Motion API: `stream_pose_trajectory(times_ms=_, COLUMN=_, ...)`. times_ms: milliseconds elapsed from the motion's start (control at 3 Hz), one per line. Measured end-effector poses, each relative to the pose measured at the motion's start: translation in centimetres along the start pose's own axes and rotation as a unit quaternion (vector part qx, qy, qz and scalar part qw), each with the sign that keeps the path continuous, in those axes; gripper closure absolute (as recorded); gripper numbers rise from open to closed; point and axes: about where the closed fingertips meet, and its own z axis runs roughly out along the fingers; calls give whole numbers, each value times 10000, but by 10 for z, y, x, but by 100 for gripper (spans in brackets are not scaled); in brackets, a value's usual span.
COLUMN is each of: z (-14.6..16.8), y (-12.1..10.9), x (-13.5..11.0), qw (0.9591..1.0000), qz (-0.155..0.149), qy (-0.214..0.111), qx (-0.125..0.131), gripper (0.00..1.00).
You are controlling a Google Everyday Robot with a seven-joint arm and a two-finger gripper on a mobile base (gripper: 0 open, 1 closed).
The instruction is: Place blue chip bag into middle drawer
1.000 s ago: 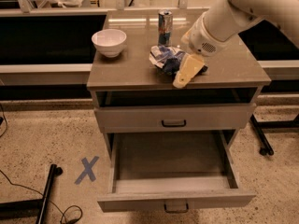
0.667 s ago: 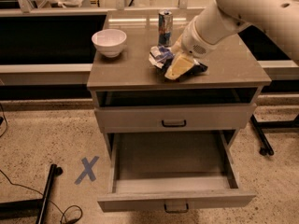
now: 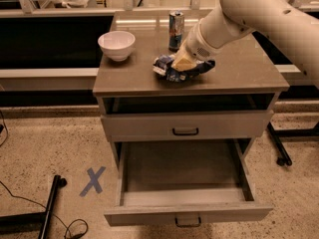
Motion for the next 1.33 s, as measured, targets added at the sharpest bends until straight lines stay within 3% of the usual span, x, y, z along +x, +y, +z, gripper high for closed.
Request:
stream_pose_trajectory(times_ms=333, z=-36, y=2, x=-10, qw=9996, qz=-82, qy=-275, qx=75, gripper=100)
stream_pose_trajectory(times_ms=667, z=-93, y=22, x=-6, qw=9987, qz=-21, qy=-484, qx=153, gripper=100)
stream_pose_trajectory(times_ms=1000, z=-137, y=61, x=20, qw=9976, qz=369, qy=-586, qx=61, gripper=100)
stream_pose_trajectory(times_ms=1333, z=-135, y=105, x=41, qw=9959, qz=687, qy=-488, qx=-323, gripper=100)
